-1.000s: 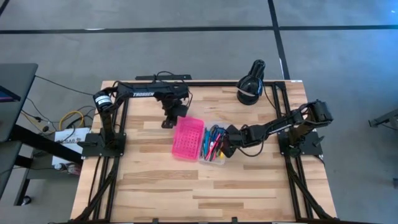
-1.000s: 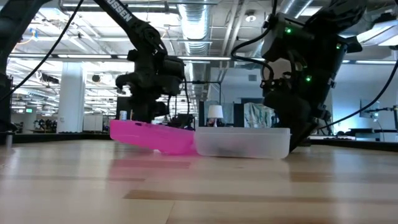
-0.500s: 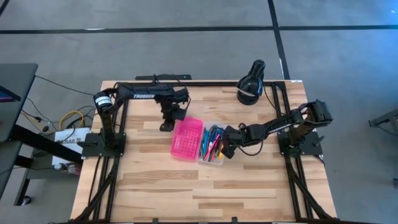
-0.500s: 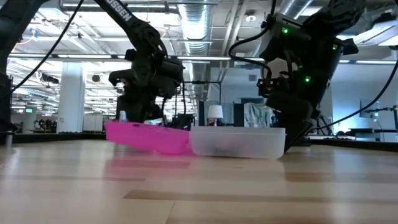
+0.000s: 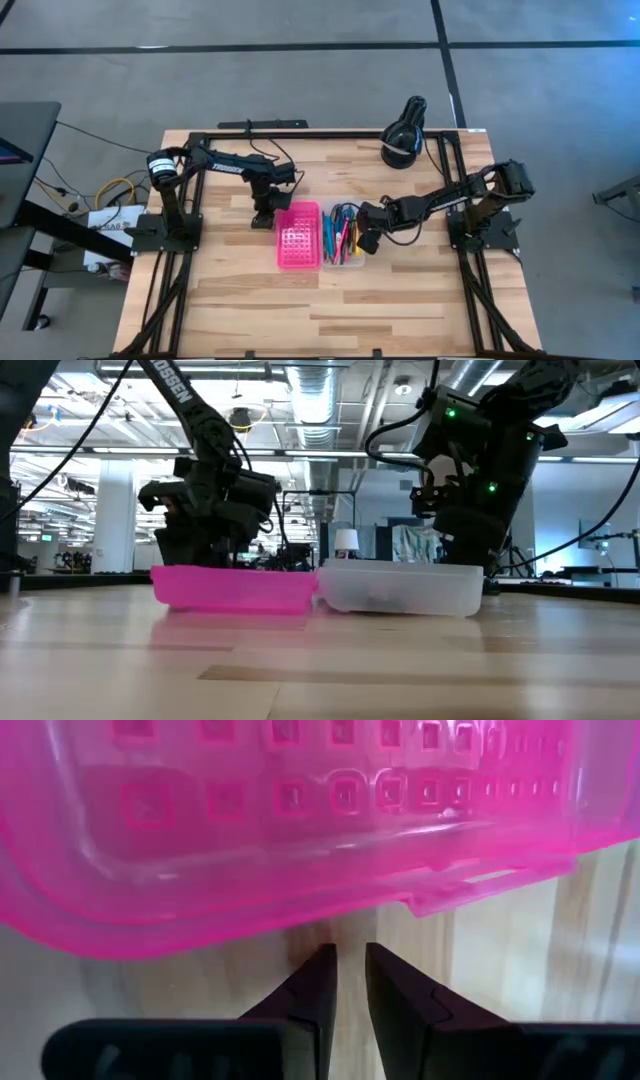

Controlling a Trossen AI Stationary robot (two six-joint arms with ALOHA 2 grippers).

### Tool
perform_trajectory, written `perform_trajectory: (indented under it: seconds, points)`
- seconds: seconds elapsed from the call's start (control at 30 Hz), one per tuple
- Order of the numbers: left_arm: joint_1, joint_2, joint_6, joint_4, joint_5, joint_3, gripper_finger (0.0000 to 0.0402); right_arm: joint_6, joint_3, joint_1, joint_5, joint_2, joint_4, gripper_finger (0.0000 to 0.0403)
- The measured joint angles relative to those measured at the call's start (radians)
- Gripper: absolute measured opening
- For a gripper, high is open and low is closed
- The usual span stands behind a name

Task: Pick & place school supplies into a supply box
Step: Close the lid of the pink supply box

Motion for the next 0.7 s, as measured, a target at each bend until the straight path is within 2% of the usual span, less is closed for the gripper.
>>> perform_trajectory:
  seconds: [0.2, 0.37, 0.47, 0.57, 0.7]
  points:
    - [-0.006, -0.093, -0.082, 0.068, -0.04, -0.055, 0.0054, -0.045, 0.0, -0.024, -0.055, -0.002, -0.002, 0.0122]
    - [-0.022, -0.279, -0.141, 0.14, -0.145, -0.152, 0.0054, -0.073, 0.0, -0.023, -0.059, -0.002, -0.003, 0.0122]
    - [-0.065, -0.414, -0.2, 0.173, -0.16, -0.24, 0.0054, -0.091, 0.0, -0.024, -0.06, -0.001, -0.003, 0.0122]
    - [-0.135, -0.565, -0.291, 0.294, -0.185, -0.348, 0.0054, -0.114, 0.0, -0.031, -0.068, -0.001, -0.003, 0.0122]
    - [-0.257, -0.732, -0.414, 0.539, -0.304, -0.501, 0.0054, -0.152, 0.0, -0.036, -0.072, -0.001, -0.001, 0.0122]
